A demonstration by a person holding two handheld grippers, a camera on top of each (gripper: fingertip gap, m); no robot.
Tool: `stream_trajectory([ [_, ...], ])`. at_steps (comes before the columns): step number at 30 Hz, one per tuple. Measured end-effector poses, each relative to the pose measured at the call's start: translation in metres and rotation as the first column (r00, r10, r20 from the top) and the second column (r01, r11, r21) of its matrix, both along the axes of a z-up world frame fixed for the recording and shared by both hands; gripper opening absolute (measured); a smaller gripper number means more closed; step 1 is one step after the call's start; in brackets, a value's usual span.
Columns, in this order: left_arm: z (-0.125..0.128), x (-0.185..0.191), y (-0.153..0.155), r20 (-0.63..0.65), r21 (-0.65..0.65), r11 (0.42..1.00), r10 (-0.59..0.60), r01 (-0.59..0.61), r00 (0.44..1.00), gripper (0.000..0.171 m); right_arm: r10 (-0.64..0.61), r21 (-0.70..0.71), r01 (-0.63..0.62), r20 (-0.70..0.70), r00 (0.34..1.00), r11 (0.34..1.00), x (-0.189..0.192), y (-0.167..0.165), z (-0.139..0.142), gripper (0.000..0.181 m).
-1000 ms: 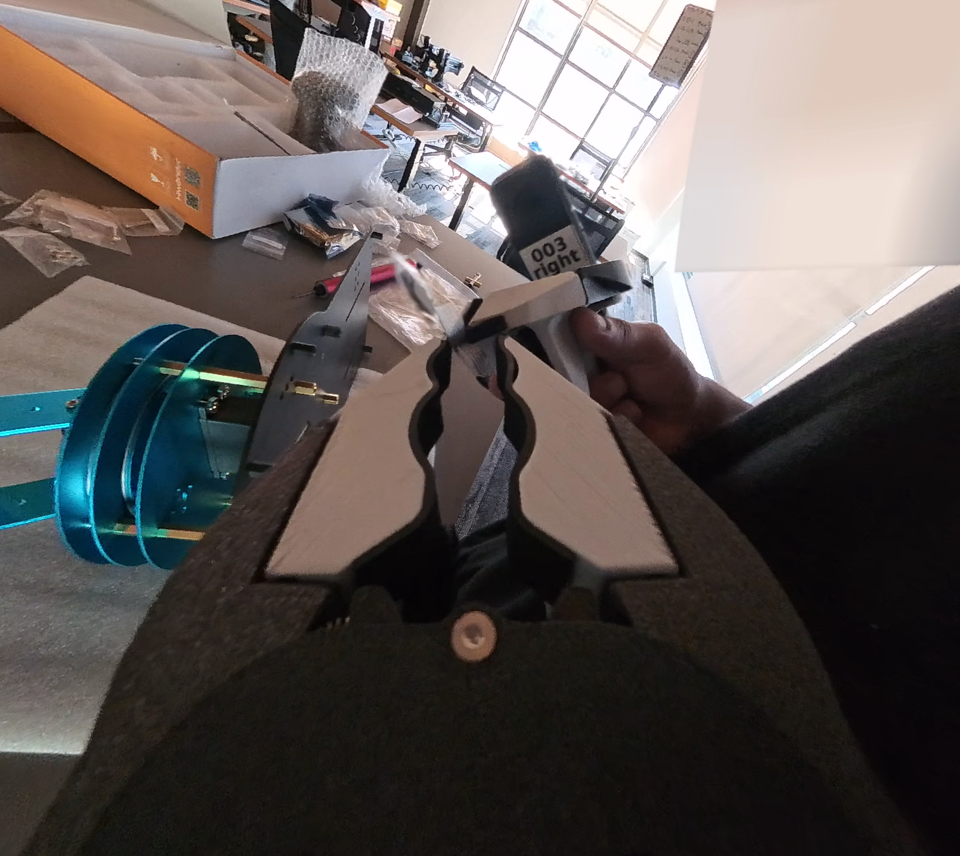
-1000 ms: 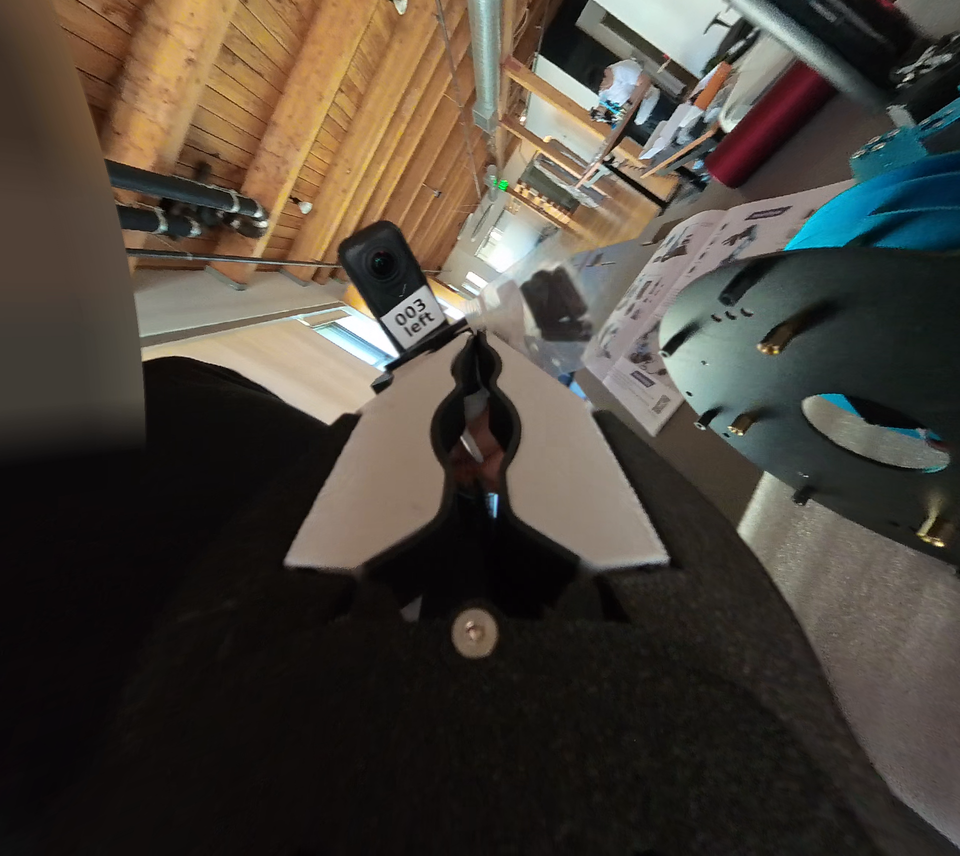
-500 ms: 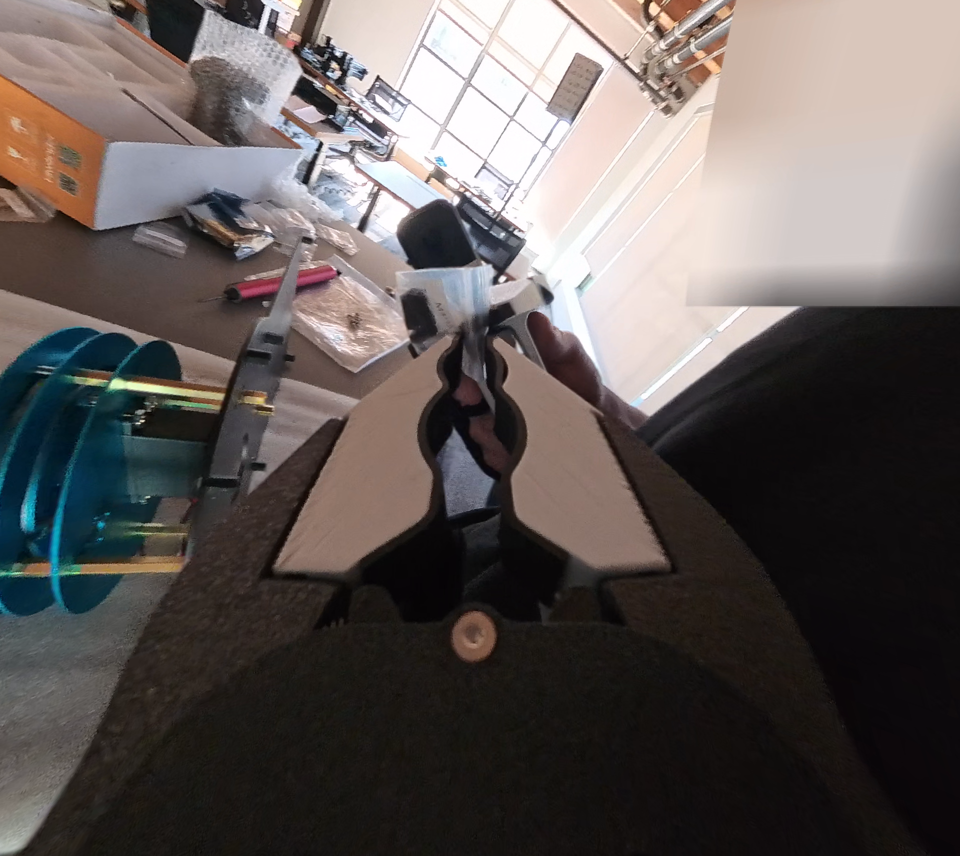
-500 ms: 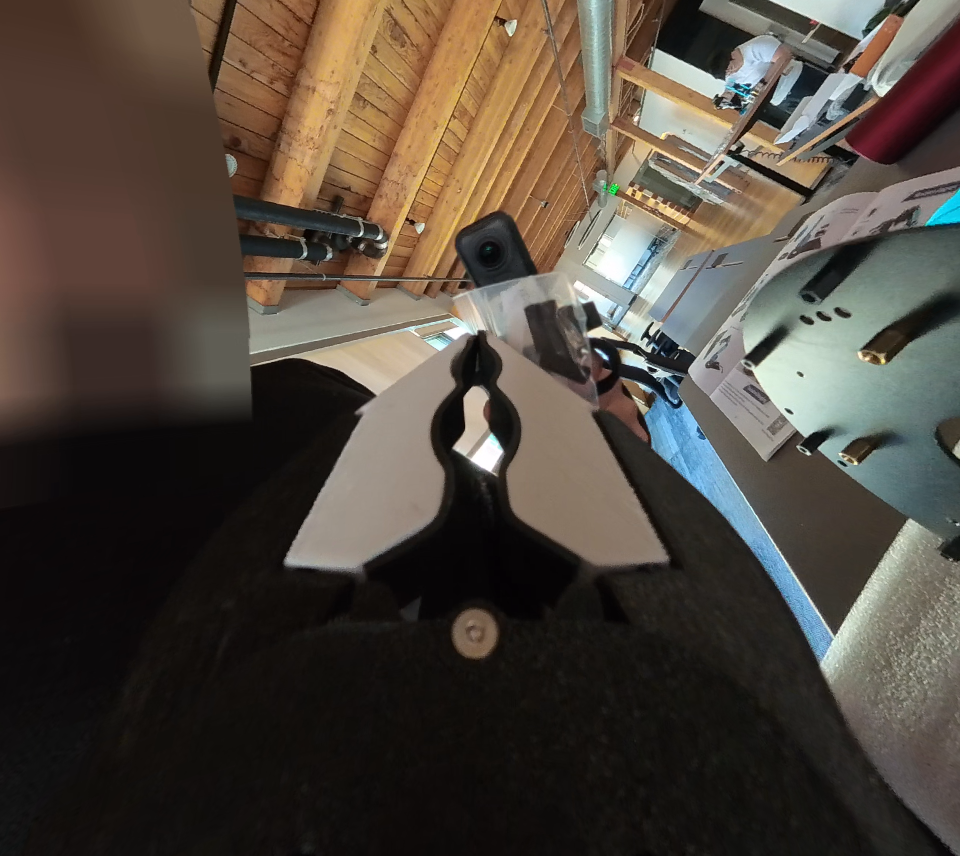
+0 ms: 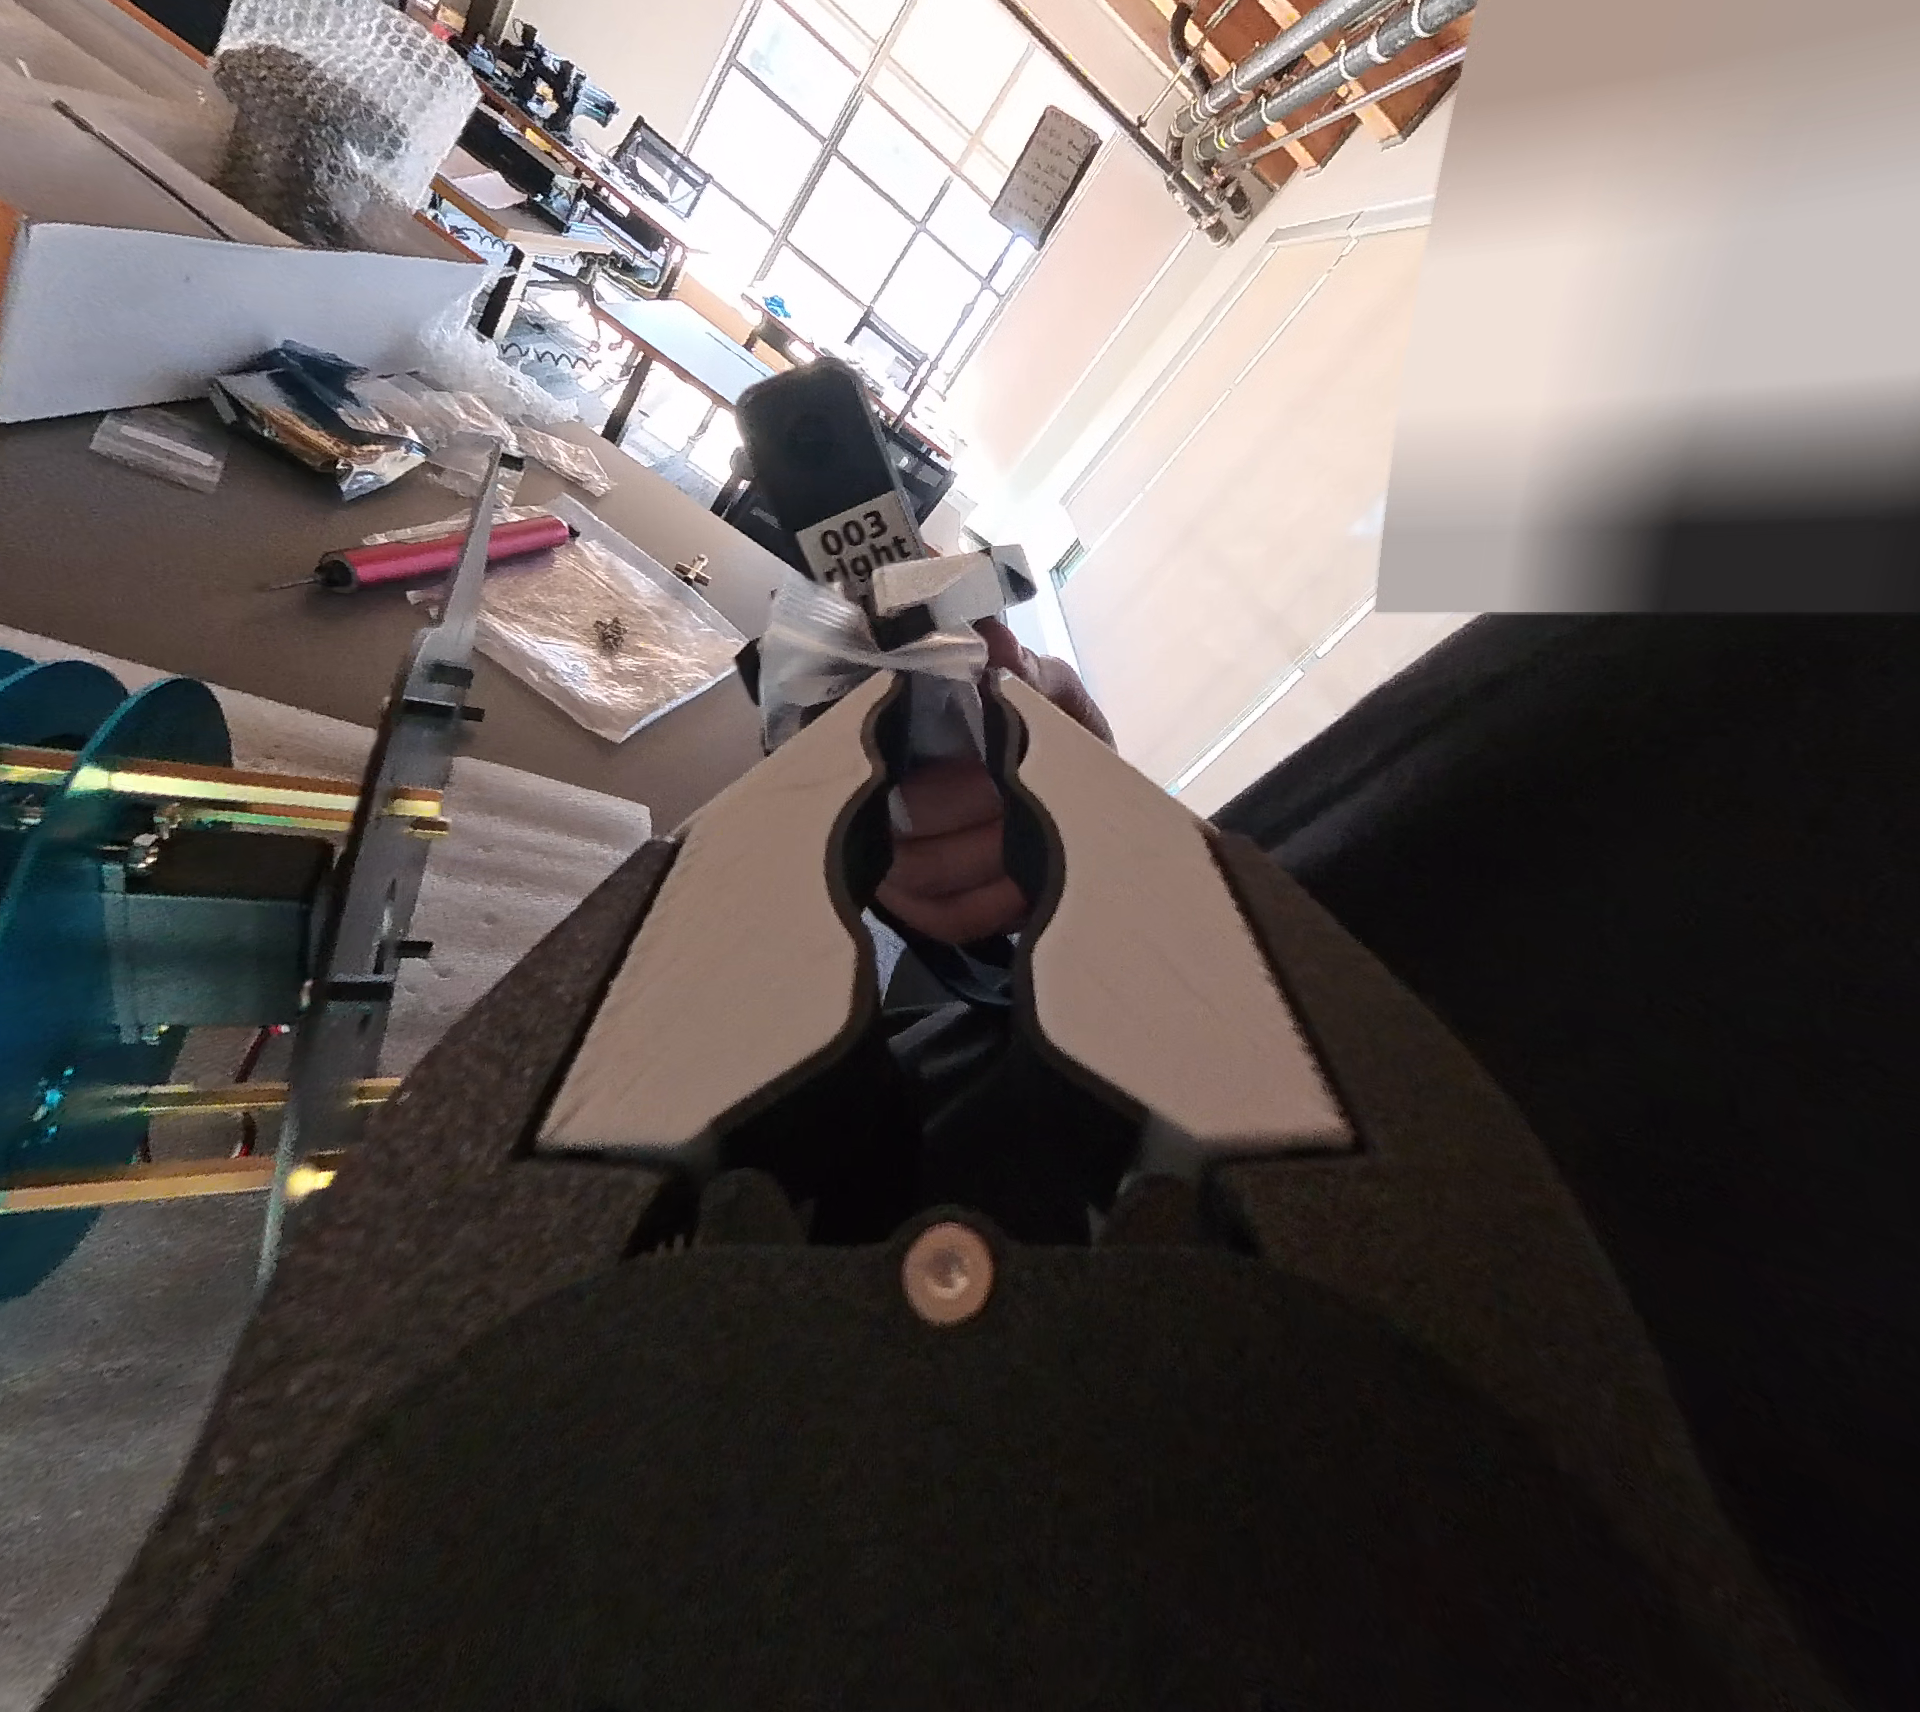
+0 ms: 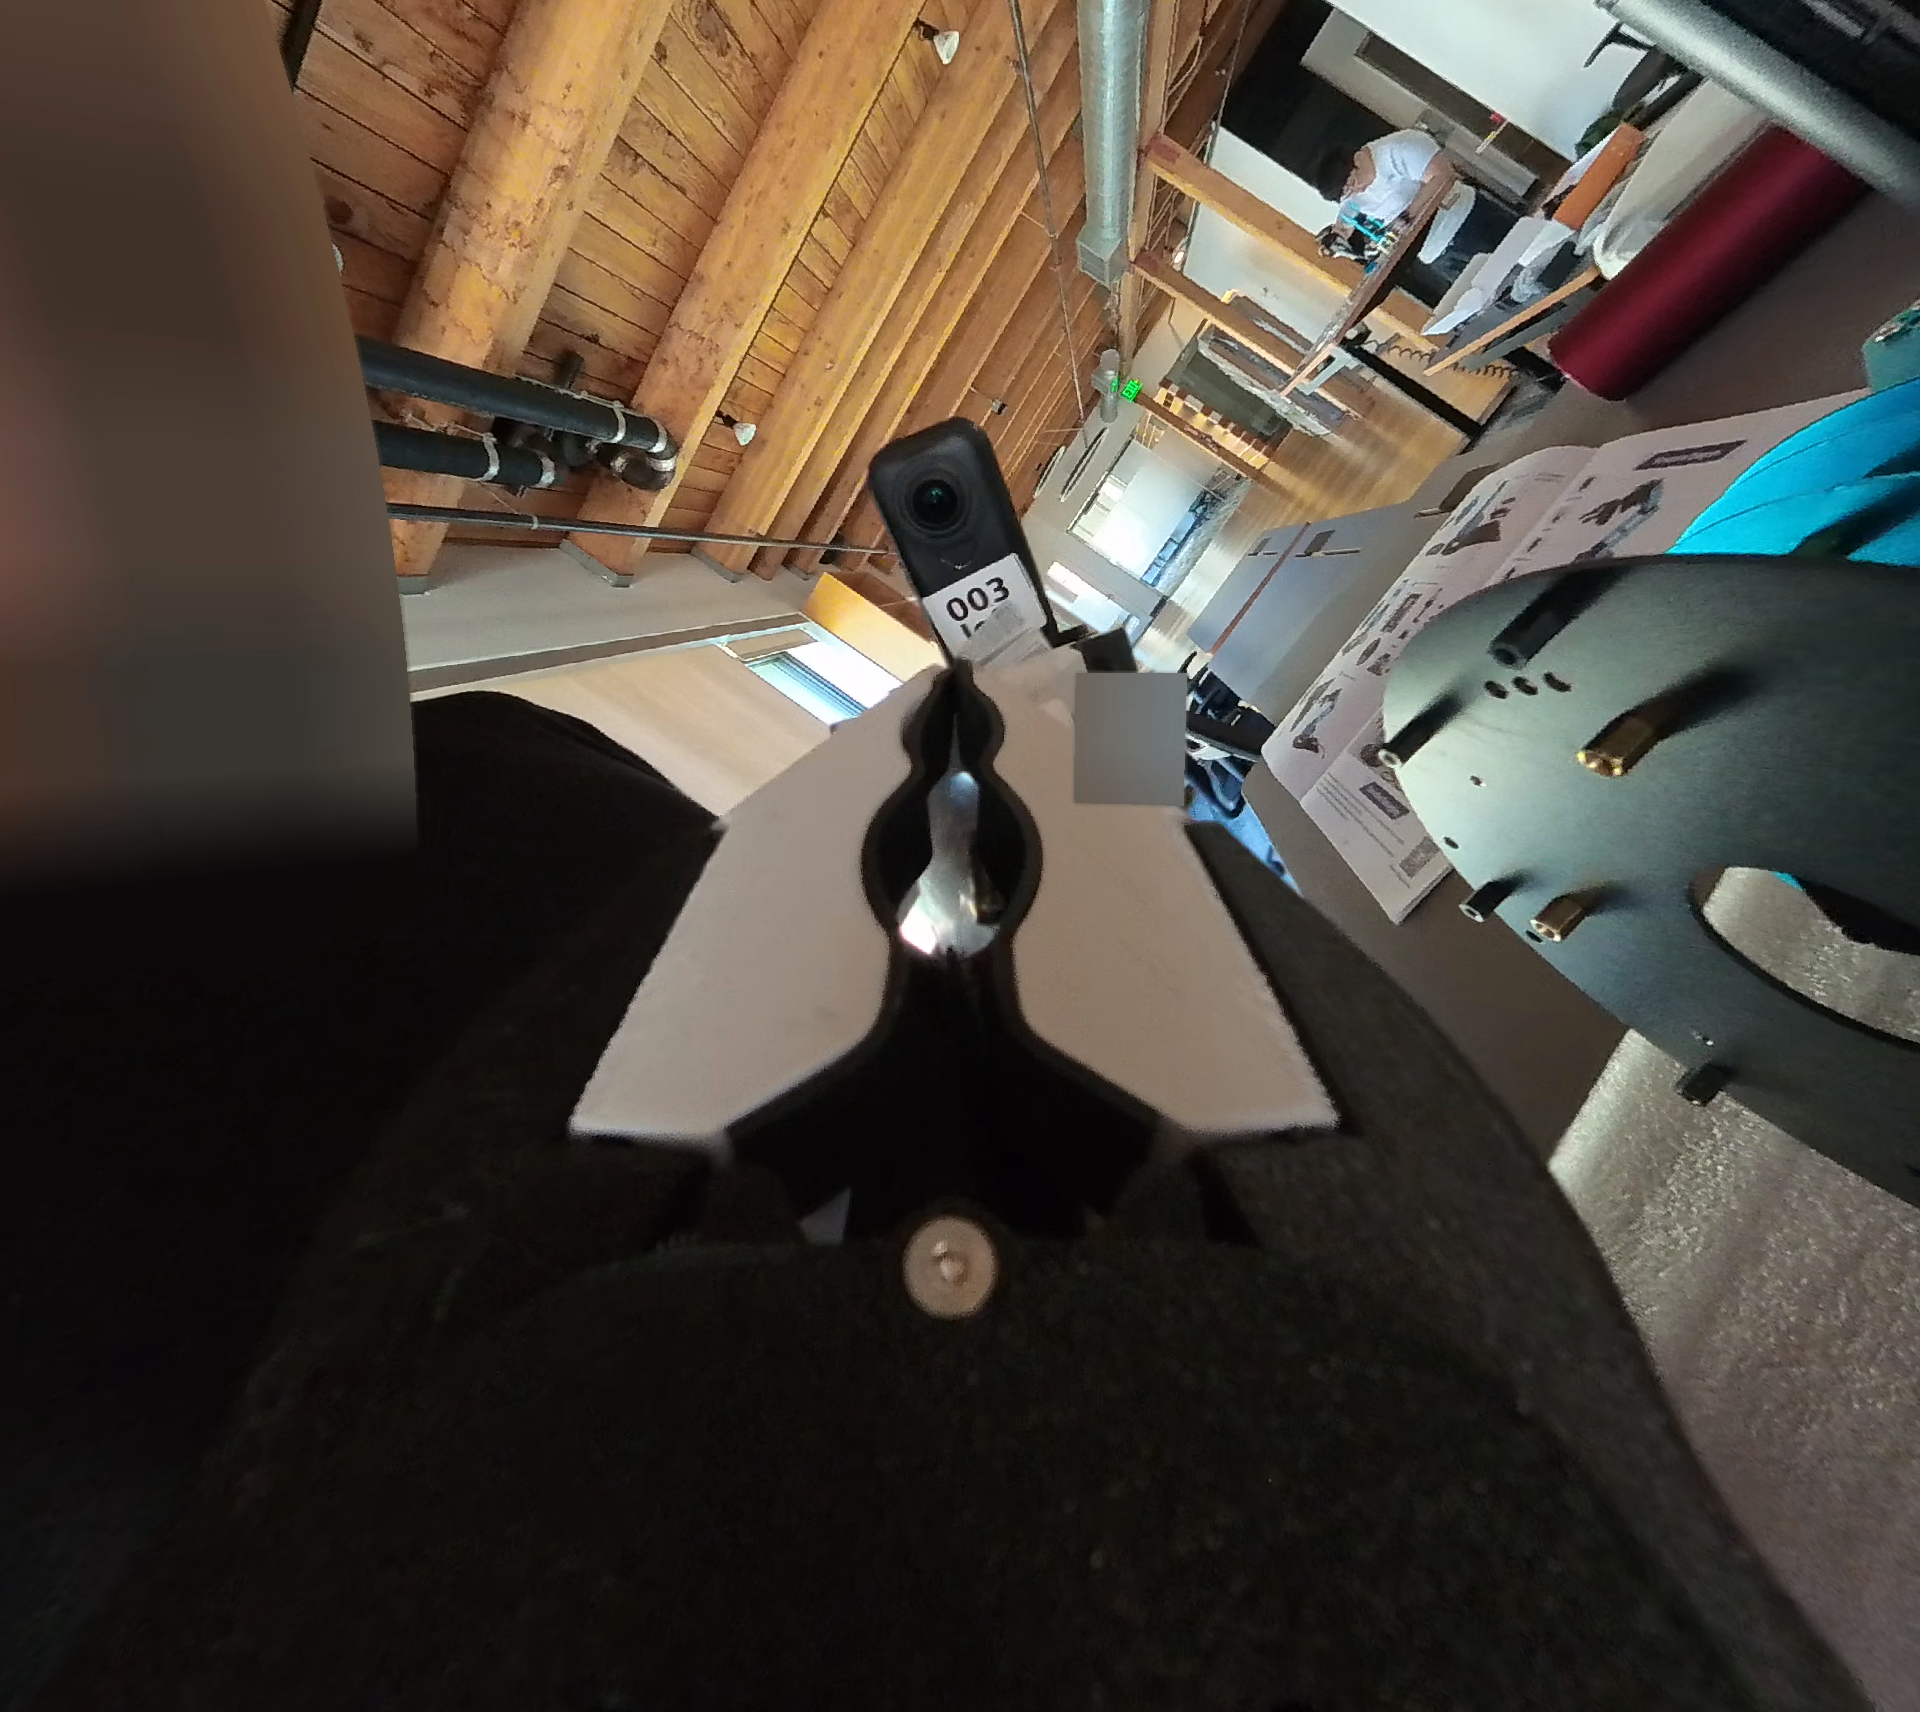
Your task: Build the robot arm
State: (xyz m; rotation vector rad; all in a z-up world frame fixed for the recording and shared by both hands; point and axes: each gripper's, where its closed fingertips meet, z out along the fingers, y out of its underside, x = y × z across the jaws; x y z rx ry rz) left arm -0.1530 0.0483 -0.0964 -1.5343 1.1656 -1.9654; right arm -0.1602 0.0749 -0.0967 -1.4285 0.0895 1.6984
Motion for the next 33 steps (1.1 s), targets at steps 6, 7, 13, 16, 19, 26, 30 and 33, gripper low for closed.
stream_trajectory([
  [6, -0.008, -0.004, 0.011, -0.034, -0.025, 0.999, 0.032, -0.033, 0.999, 0.024, -0.107, 0.022, 0.105, 0.198, 0.974, 0.994, 0.006, 0.005, -0.009, 0.0],
  [7, -0.009, -0.005, 0.014, -0.034, -0.024, 0.999, 0.046, -0.047, 0.998, 0.025, -0.118, 0.028, 0.114, 0.247, 0.962, 0.993, 0.006, 0.005, -0.011, 0.0],
  [13, -0.009, -0.001, 0.013, -0.048, 0.04, 0.998, 0.057, -0.055, 0.997, 0.022, -0.081, 0.027, 0.077, 0.246, 0.966, 0.997, -0.005, 0.002, -0.008, 0.0],
  [16, -0.01, -0.001, 0.015, -0.06, 0.081, 0.994, 0.083, -0.078, 0.995, 0.009, -0.054, 0.015, 0.052, 0.174, 0.983, 0.999, -0.006, 0.001, -0.005, 0.0],
  [19, -0.009, -0.003, 0.015, -0.052, 0.056, 0.996, 0.074, -0.071, 0.996, 0.008, -0.037, 0.009, 0.036, 0.149, 0.988, 0.999, -0.007, -0.001, -0.005, 0.0],
  [26, -0.007, -0.008, 0.015, -0.021, 0.01, 0.998, 0.061, -0.061, 0.998, 0.003, -0.016, 0.013, 0.014, 0.113, 0.993, 1.0, -0.008, -0.003, -0.003, 0.0],
  [30, 0.001, -0.011, 0.012, 0.039, -0.112, 0.994, 0.01, -0.005, 0.999, 0.001, 0.025, 0.042, -0.027, 0.048, 0.999, 0.999, -0.011, -0.008, 0.005, 0.0],
  [33, 0.009, -0.015, 0.006, 0.107, -0.233, 0.97, -0.048, 0.072, 0.993, 0.0, 0.104, 0.061, -0.101, -0.056, 0.993, 0.993, -0.014, -0.015, 0.012, 0.0],
])
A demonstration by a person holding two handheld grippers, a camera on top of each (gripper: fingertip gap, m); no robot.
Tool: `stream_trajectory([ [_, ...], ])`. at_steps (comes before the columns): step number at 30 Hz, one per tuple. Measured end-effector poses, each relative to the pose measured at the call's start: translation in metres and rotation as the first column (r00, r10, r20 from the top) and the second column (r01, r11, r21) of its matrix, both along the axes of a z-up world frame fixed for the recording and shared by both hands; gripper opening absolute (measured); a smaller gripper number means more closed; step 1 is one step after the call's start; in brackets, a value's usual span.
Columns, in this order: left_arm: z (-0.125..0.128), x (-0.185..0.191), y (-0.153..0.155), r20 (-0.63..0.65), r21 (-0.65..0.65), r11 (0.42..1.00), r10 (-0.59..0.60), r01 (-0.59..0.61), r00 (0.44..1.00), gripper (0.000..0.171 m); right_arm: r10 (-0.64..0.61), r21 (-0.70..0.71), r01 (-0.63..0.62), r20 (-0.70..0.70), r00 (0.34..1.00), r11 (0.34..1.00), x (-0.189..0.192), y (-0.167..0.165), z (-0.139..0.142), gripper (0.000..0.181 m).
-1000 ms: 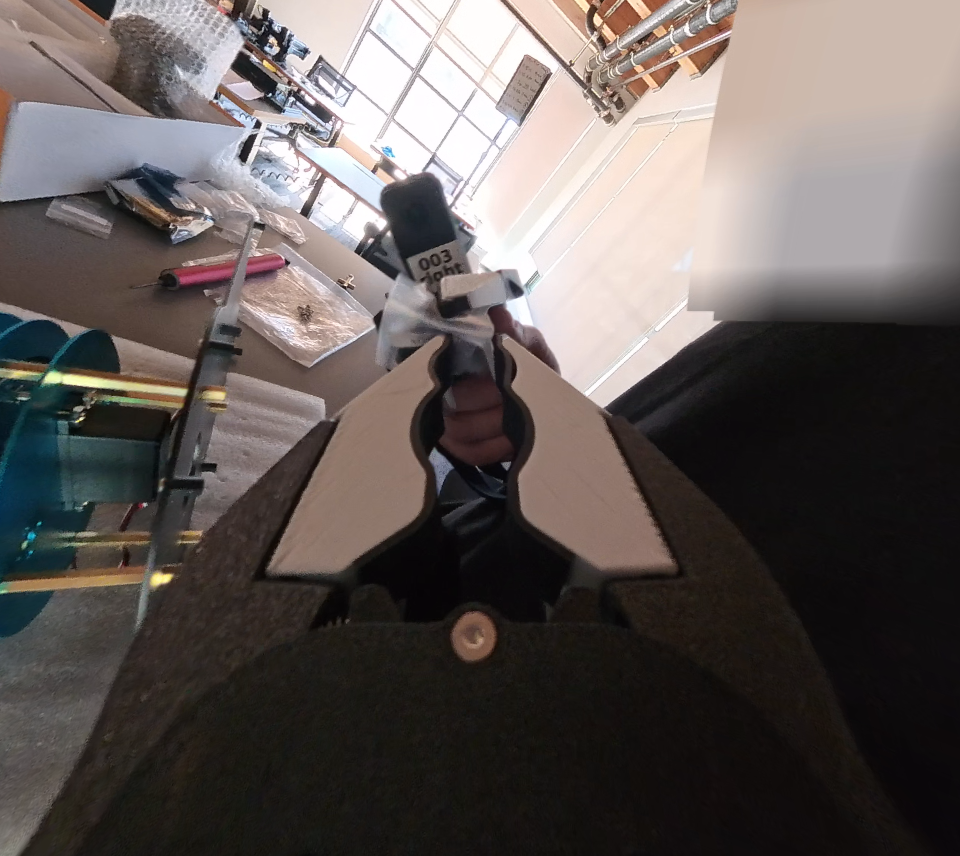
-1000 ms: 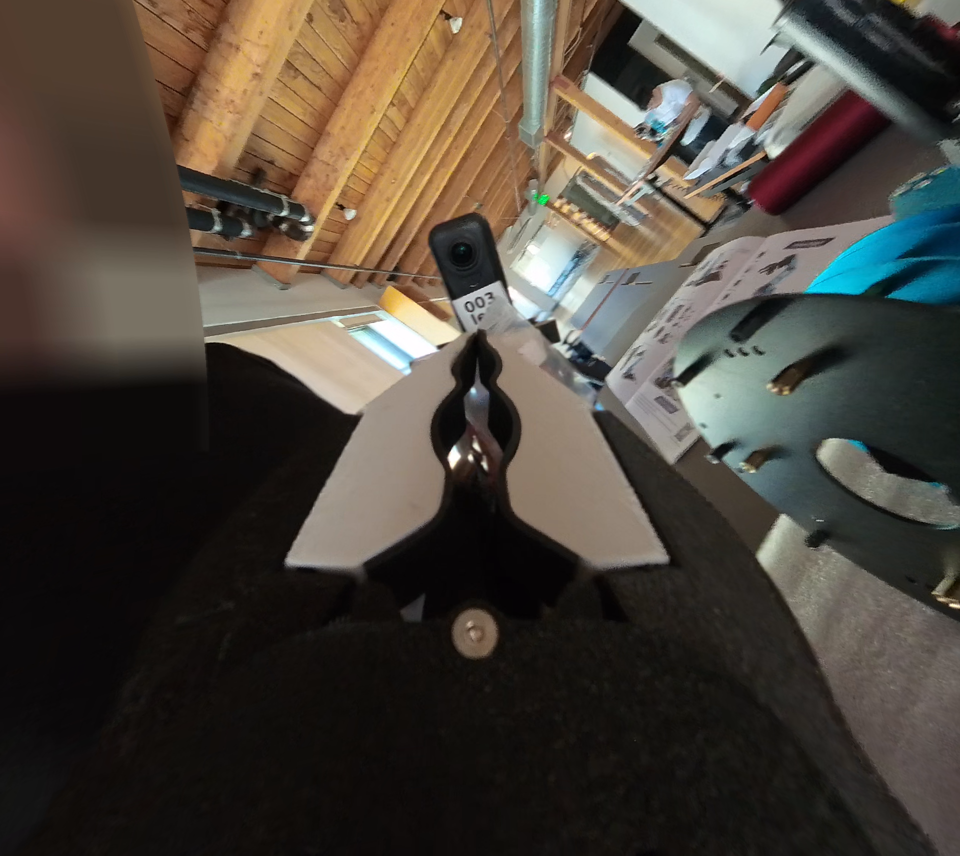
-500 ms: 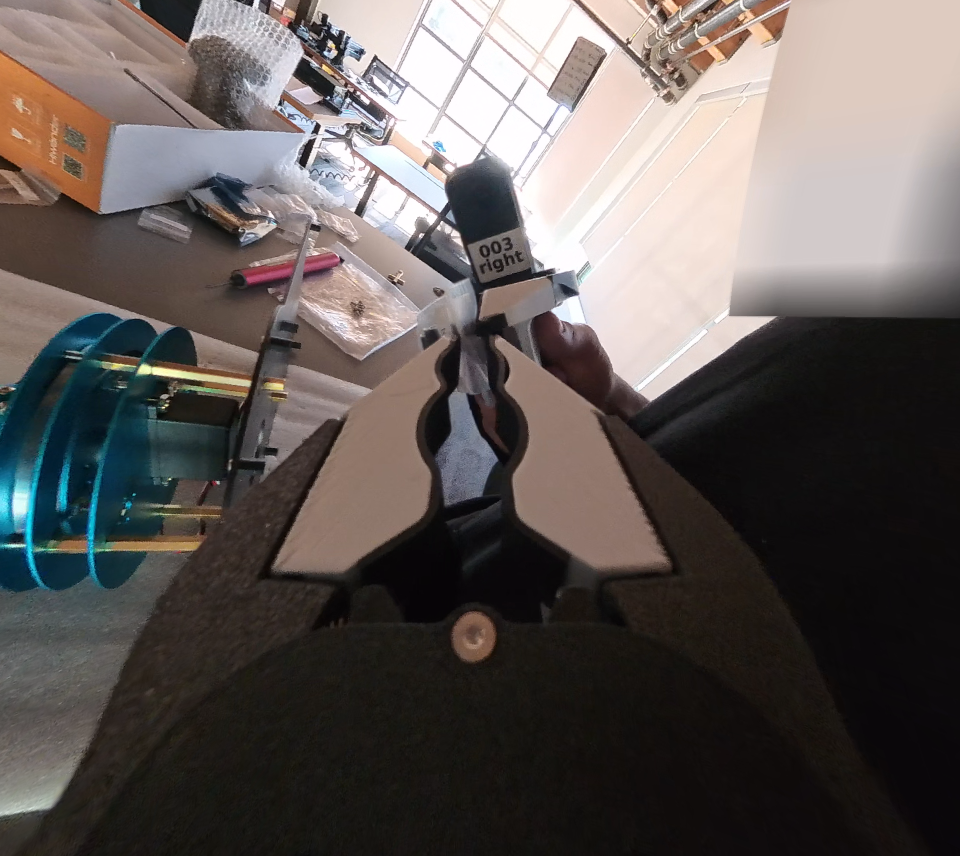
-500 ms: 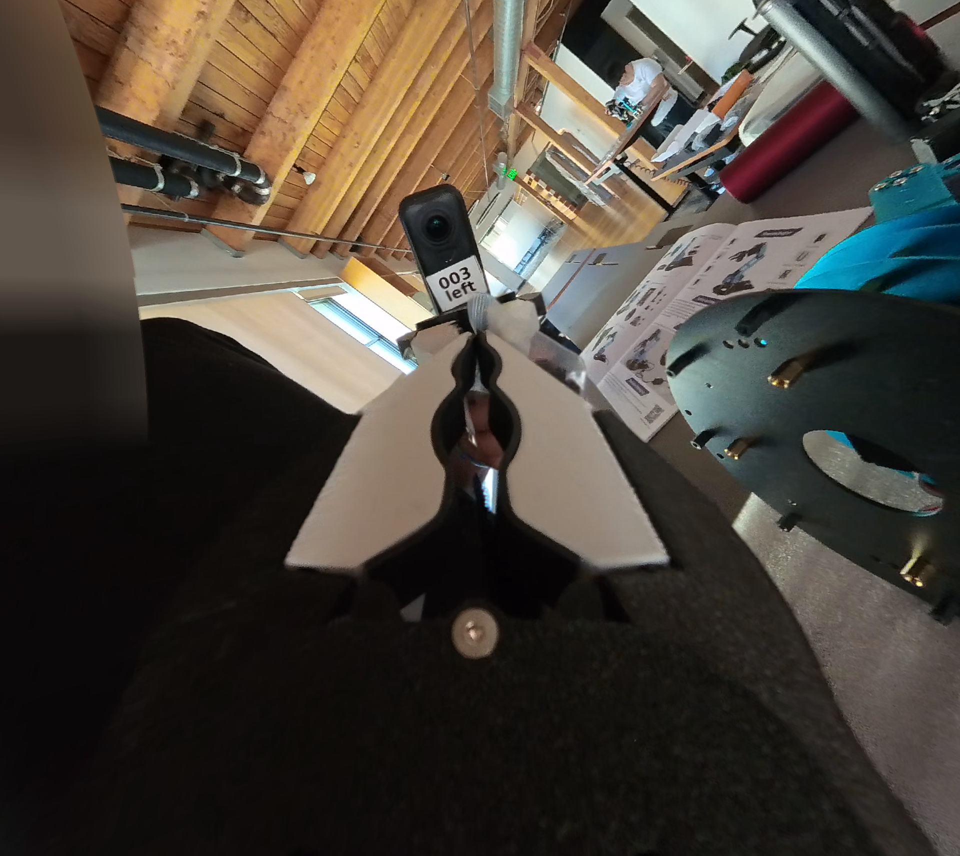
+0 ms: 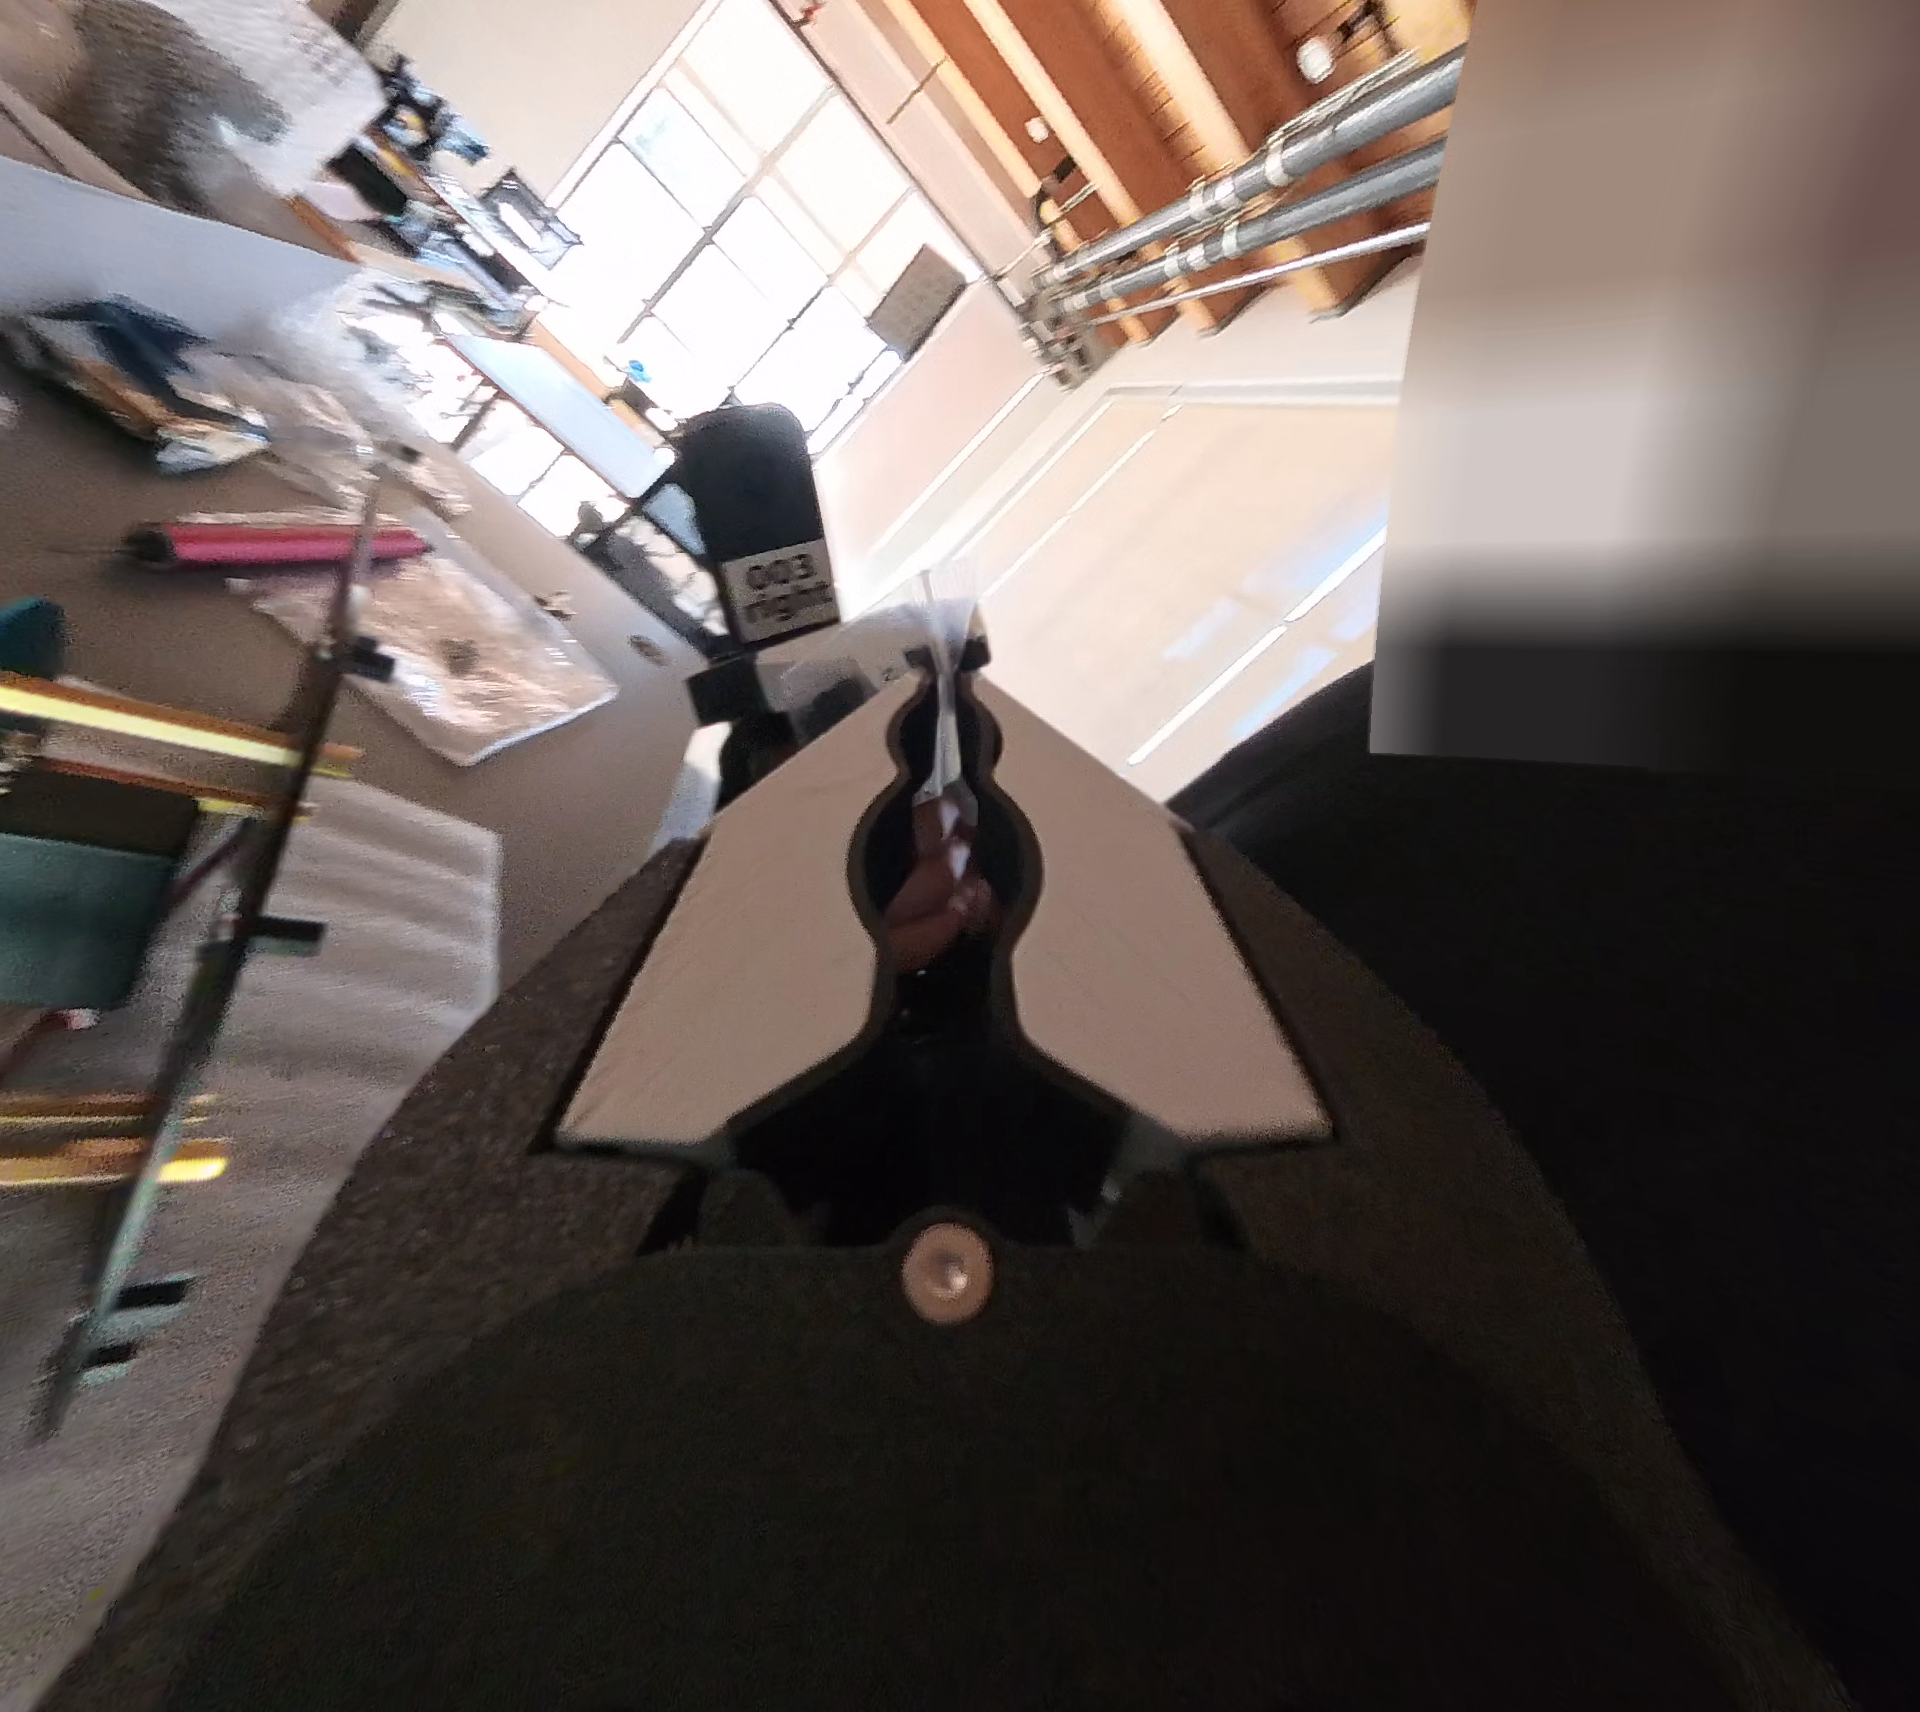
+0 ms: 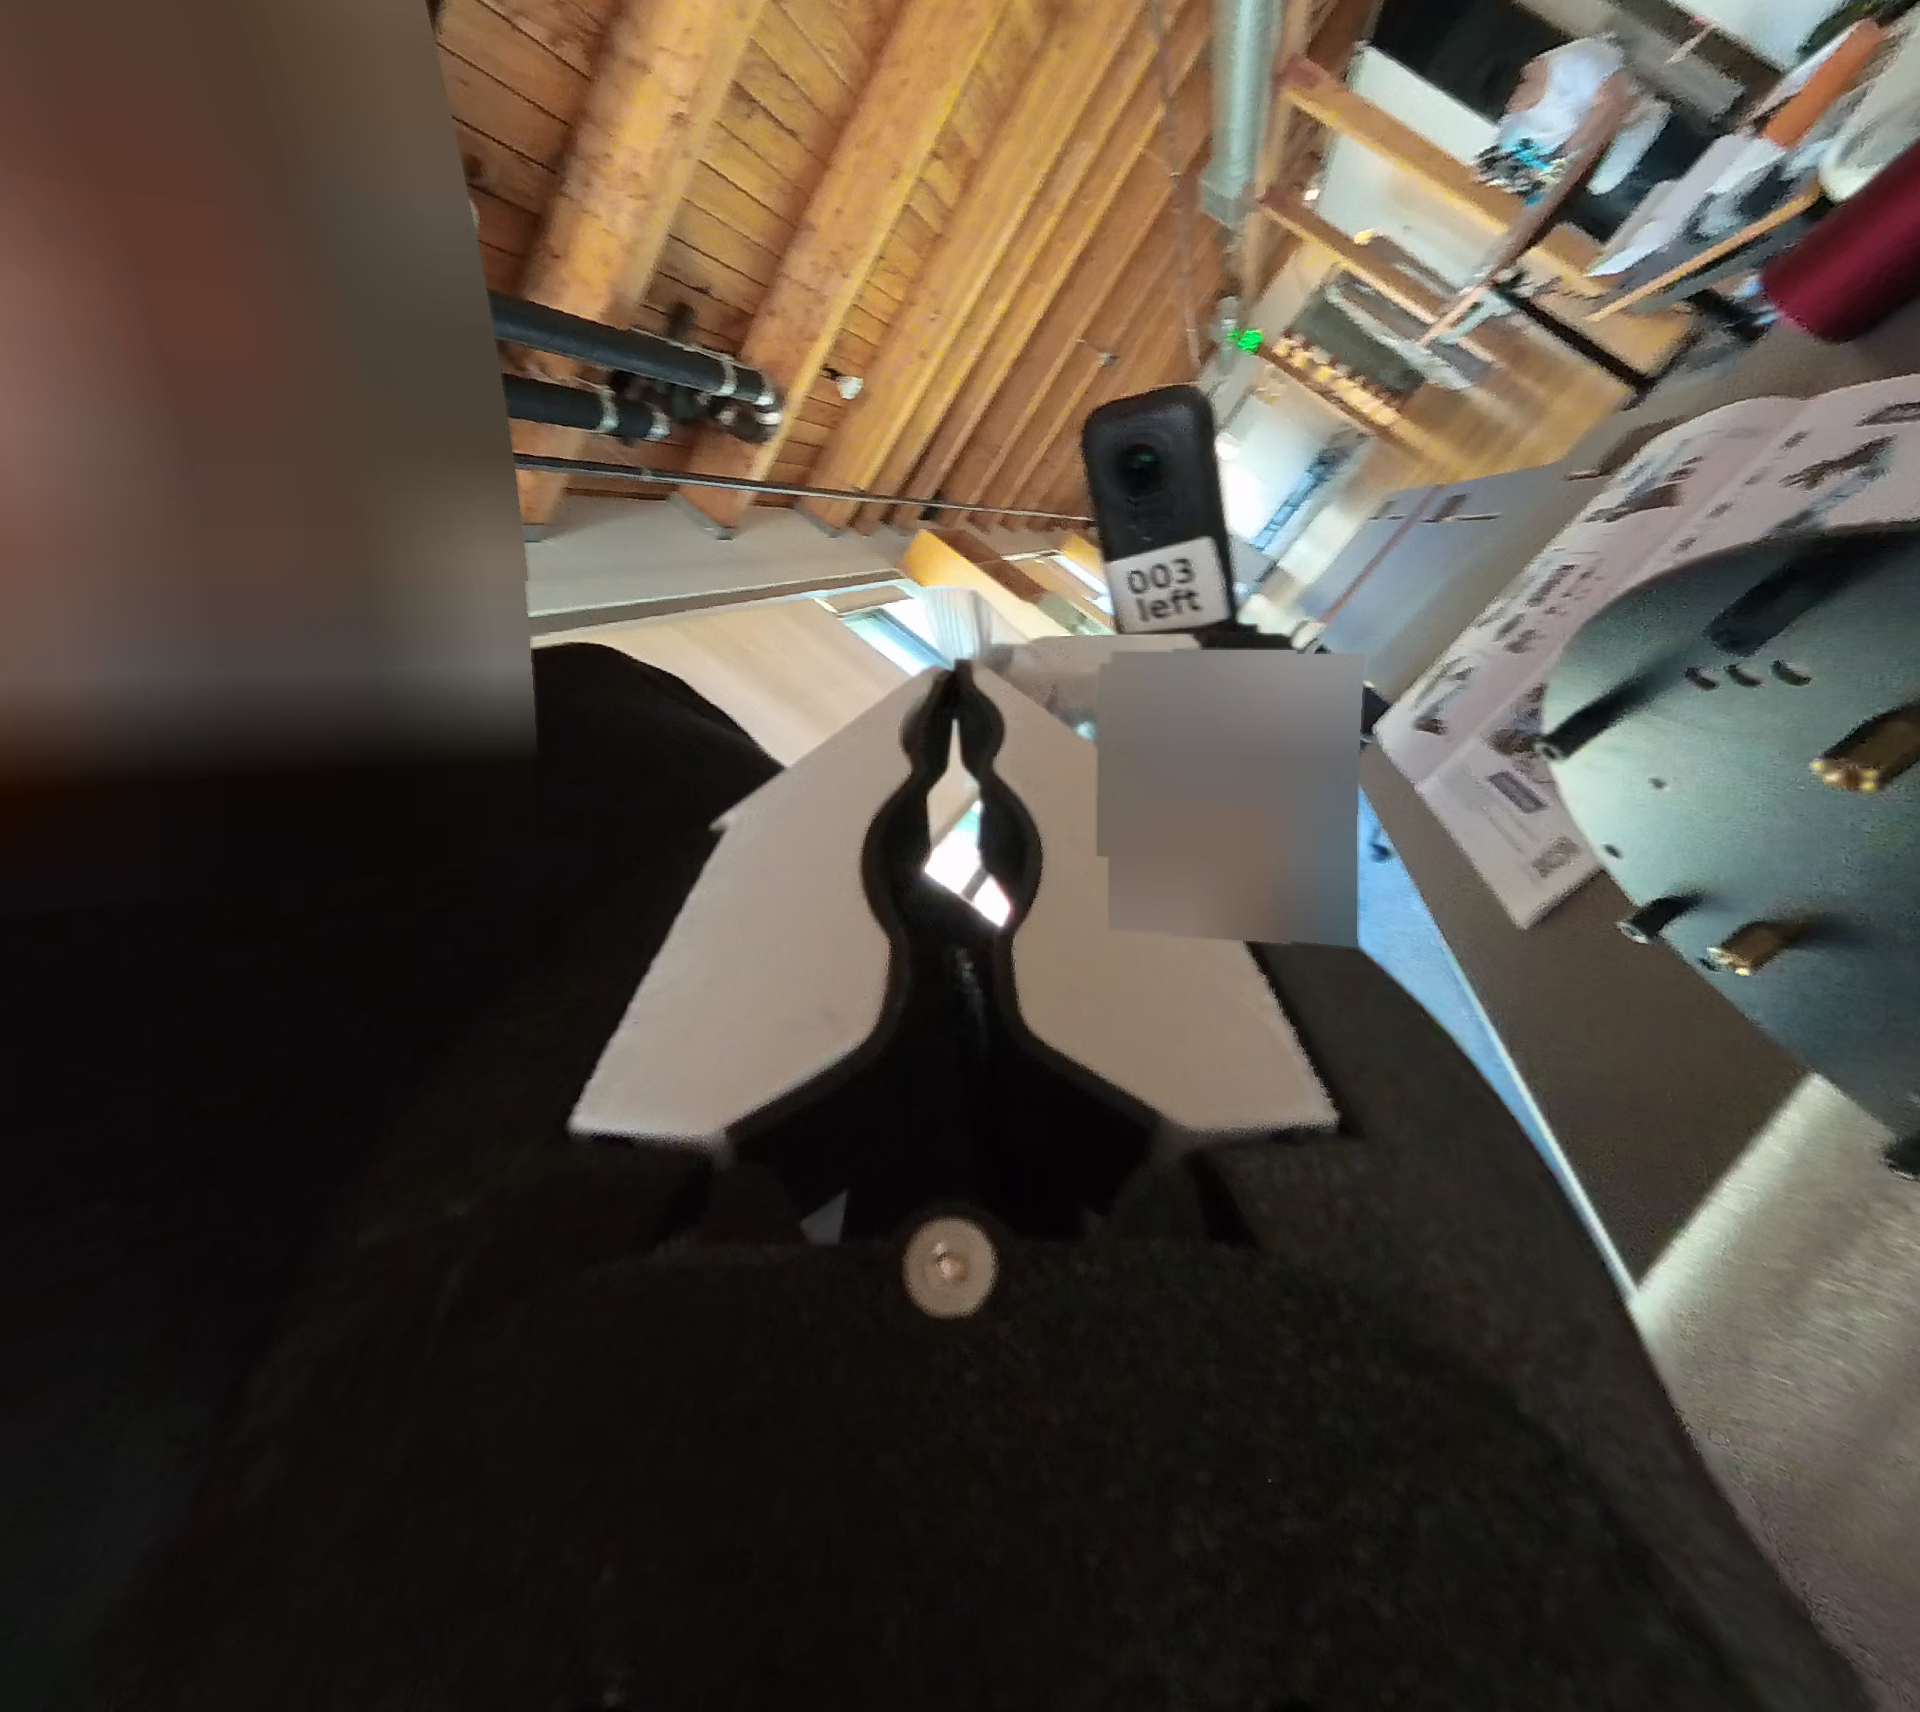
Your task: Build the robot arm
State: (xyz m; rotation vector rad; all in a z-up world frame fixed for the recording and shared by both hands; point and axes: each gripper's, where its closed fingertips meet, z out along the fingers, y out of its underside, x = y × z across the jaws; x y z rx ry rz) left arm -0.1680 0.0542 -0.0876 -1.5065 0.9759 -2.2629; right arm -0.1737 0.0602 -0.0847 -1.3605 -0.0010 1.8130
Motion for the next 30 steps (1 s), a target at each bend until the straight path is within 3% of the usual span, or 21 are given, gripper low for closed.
stream_trajectory([
  [11, 0.006, -0.002, -0.004, 0.092, -0.162, 0.981, -0.091, 0.105, 0.992, 0.0, 0.071, 0.033, -0.068, -0.114, 0.991, 0.997, 0.001, -0.005, 0.005, 0.0],
  [20, 0.016, -0.001, -0.008, 0.212, -0.309, 0.924, -0.162, 0.224, 0.964, 0.0, 0.147, 0.071, -0.133, -0.249, 0.957, 0.989, 0.005, -0.011, 0.014, 0.0],
  [30, 0.009, -0.001, 0.008, 0.144, -0.241, 0.965, -0.066, 0.1, 0.987, 0.0, -0.043, 0.08, 0.041, 0.022, 0.999, 0.996, 0.012, -0.003, 0.001, 0.008],
])
